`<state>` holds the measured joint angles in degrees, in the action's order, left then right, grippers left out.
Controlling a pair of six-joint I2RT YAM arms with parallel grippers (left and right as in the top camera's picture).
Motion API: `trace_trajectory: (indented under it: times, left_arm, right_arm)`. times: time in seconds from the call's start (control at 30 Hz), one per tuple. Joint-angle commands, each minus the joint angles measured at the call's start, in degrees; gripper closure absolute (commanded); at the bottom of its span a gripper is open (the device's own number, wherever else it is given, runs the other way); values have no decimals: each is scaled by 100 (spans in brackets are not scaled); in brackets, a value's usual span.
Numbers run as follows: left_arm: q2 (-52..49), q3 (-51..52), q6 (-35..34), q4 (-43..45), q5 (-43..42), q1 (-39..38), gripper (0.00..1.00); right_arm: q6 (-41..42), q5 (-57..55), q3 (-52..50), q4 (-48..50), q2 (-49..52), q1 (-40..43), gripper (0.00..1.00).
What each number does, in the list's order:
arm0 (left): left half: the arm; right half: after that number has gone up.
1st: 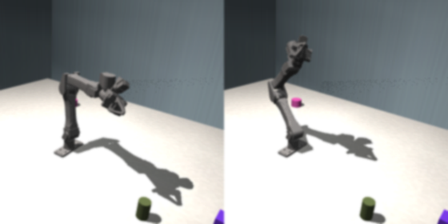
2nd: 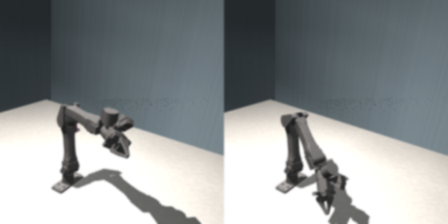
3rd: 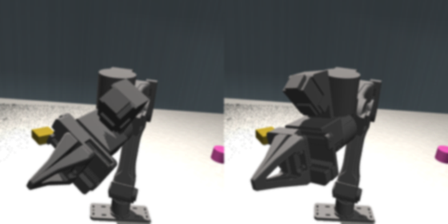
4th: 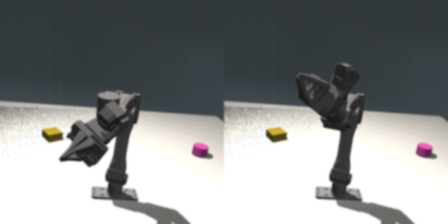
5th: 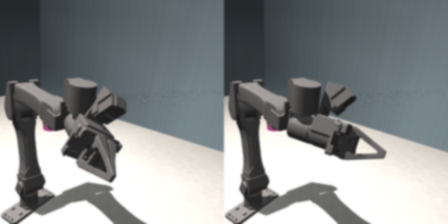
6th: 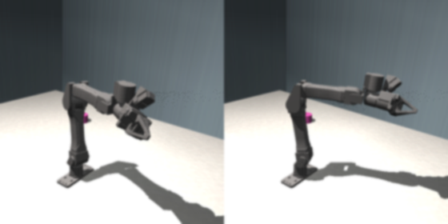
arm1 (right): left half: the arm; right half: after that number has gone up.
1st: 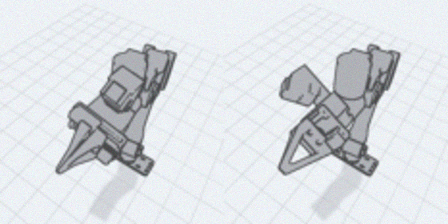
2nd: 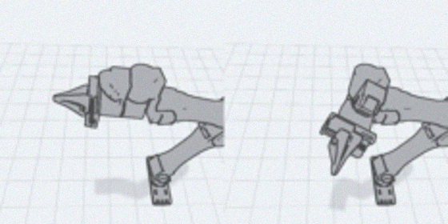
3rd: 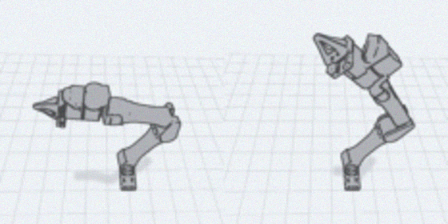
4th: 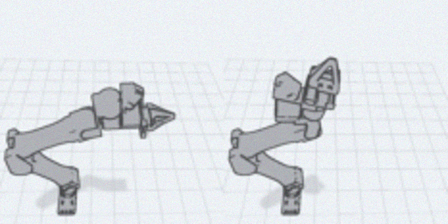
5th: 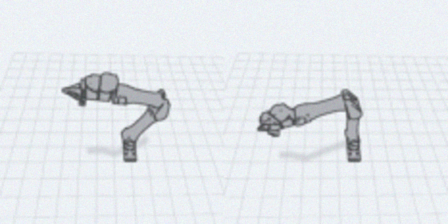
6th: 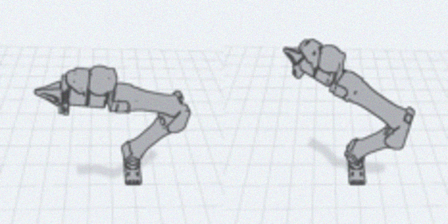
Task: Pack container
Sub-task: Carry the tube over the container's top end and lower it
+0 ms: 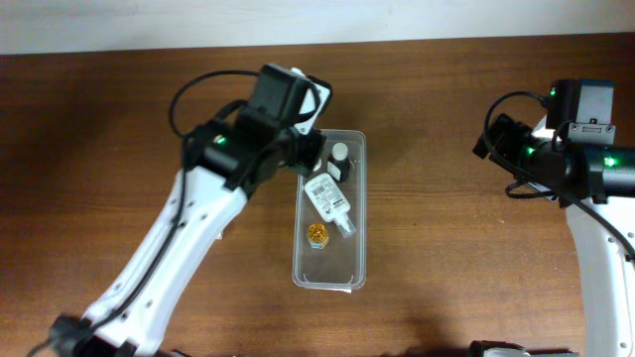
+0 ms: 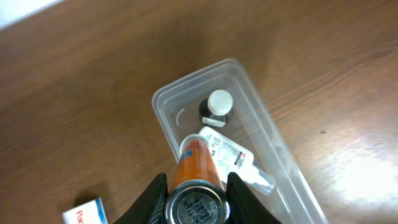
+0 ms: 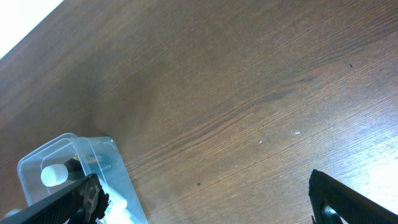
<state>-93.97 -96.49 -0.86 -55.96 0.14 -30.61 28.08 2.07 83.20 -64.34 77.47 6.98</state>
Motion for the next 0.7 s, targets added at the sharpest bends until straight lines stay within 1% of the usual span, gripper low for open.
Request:
trace_trajectory:
  times: [0.0, 0.27, 0.47, 0.5, 0.57, 0.67]
  left_arm:
    - [-479, -72, 50, 146, 162, -15, 89]
    - [-1226, -72, 52, 715, 166, -9, 89]
    - [-1596, -74, 94, 929, 186, -9, 88]
    - [-1606, -72, 92, 942, 210, -9, 85]
    - [-1602, -76, 92, 946, 352, -9, 70]
    - [-1569, -101, 92, 927, 487, -9, 51]
  right_arm:
    - [-13, 31, 37, 2, 15, 17, 2]
    - [-13, 31, 37, 2, 15, 17, 2]
    - [-13, 31, 37, 2, 15, 17, 2]
    - [-13, 31, 37, 2, 15, 17, 2]
    - [-13, 33, 37, 2, 15, 17, 1]
    - [-13, 31, 37, 2, 15, 17, 2]
